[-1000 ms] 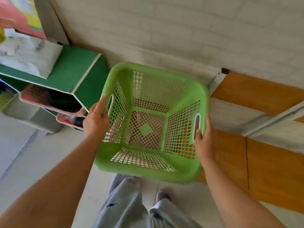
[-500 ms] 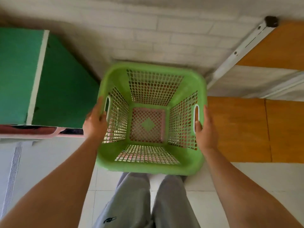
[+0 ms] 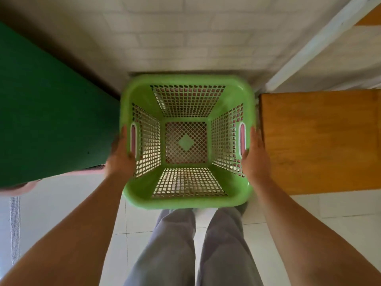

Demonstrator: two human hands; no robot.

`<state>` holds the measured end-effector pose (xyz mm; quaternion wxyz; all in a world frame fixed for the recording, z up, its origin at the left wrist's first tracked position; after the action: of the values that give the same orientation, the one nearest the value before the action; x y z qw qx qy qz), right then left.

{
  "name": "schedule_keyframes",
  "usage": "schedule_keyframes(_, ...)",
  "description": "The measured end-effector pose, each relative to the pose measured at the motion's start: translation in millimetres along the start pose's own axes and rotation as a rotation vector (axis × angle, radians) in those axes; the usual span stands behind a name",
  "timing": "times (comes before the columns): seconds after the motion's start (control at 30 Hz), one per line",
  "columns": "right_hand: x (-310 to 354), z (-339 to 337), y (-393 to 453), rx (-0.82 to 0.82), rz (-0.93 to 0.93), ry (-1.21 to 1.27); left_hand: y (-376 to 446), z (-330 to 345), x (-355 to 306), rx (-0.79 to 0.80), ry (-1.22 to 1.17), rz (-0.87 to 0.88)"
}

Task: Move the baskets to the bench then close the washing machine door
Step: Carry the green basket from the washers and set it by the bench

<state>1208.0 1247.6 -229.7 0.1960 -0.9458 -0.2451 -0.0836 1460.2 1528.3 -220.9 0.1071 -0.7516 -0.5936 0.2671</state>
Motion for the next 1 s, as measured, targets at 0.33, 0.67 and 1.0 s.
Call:
schedule_keyframes(0.33, -4, -31, -36, 0.113, -0.025, -0.204, -25, -7, -36, 0.138, 0.169, 0.119)
schedule_keyframes(0.67, -72, -133, -121, 0.051, 0.080, -0.138, -123, -32, -134, 0.132, 0.383, 0.441)
schedule_keyframes(1.0, -229, -234, -224, -0.122, 0.300, -0.050, -260, -15, -301, 0.128, 0.427, 0.804)
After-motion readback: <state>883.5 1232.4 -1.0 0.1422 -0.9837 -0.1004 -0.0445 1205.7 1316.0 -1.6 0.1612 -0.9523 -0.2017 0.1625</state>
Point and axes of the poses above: each hand's wrist, its own y-axis towards the middle knuckle, its own z-axis out of the palm, x = y × z, the point moved 4 cm from there along y, towards the middle knuckle, and after that the axes turned 4 degrees about -x, right-handed, at the moved point
